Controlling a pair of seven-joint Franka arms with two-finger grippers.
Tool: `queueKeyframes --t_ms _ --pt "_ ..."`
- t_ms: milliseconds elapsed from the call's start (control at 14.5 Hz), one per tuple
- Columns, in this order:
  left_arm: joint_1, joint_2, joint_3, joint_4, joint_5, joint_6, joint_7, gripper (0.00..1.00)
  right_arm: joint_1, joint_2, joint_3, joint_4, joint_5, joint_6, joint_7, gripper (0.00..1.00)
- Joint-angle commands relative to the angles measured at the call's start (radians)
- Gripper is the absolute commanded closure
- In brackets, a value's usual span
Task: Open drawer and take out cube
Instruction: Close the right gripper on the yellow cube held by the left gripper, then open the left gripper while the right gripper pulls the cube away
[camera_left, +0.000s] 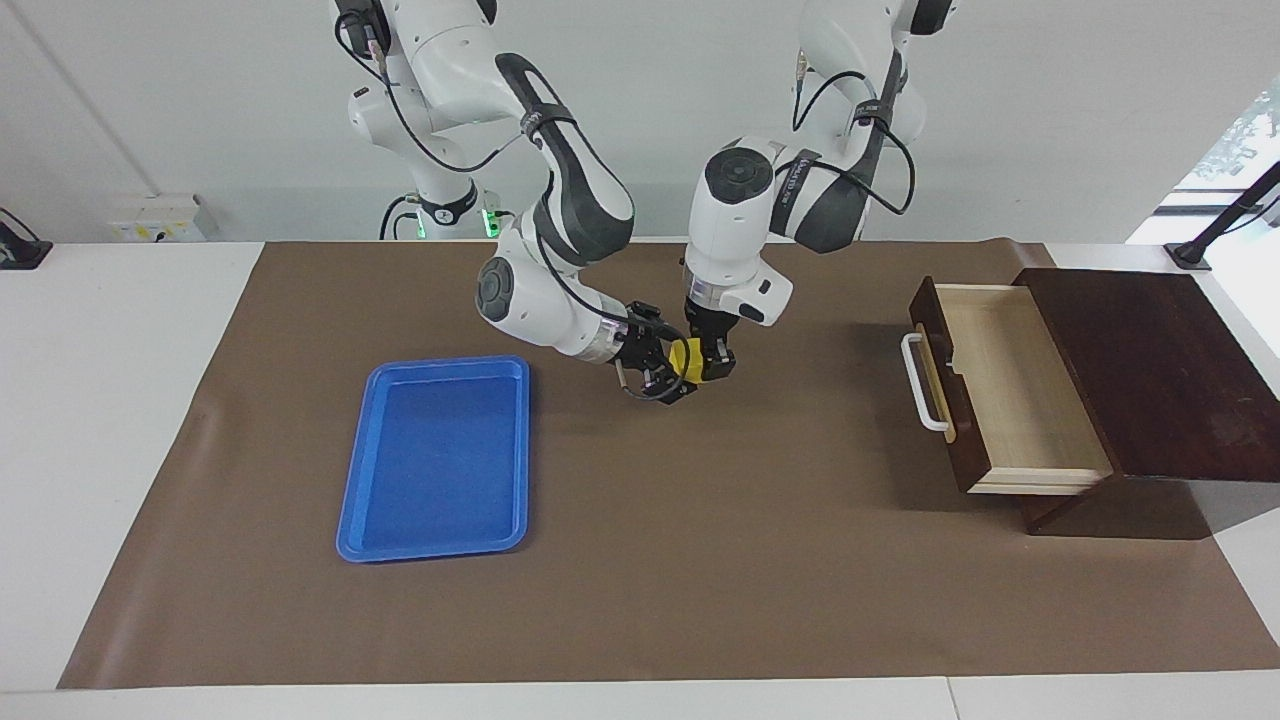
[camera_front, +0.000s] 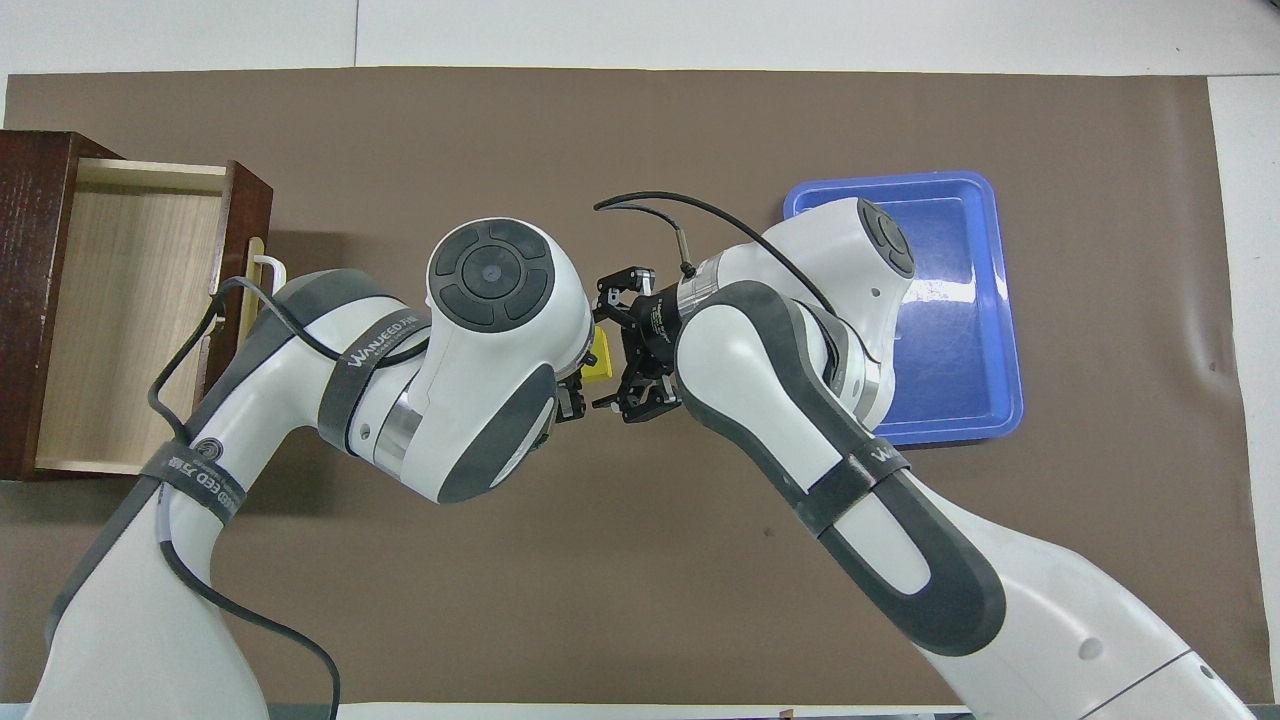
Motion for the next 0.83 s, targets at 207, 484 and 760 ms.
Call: queueKeyframes --t_ms 207,484,760 --pt "-0.014 -0.013 0.014 -0.017 0.015 0.015 0.006 1.0 -0.01 -0.011 0.003 -0.026 0.023 0.015 -0.012 1.0" --pt "-0.013 -0.013 0.014 -0.017 0.015 0.013 0.016 1.0 -0.008 -0.011 0.003 -0.023 0.023 0.018 -0.026 1.0" --pt "-0.007 -0.011 0.014 -0.012 0.015 0.012 0.026 0.81 -0.01 -0.009 0.003 -0.018 0.025 0.017 -0.028 1.0"
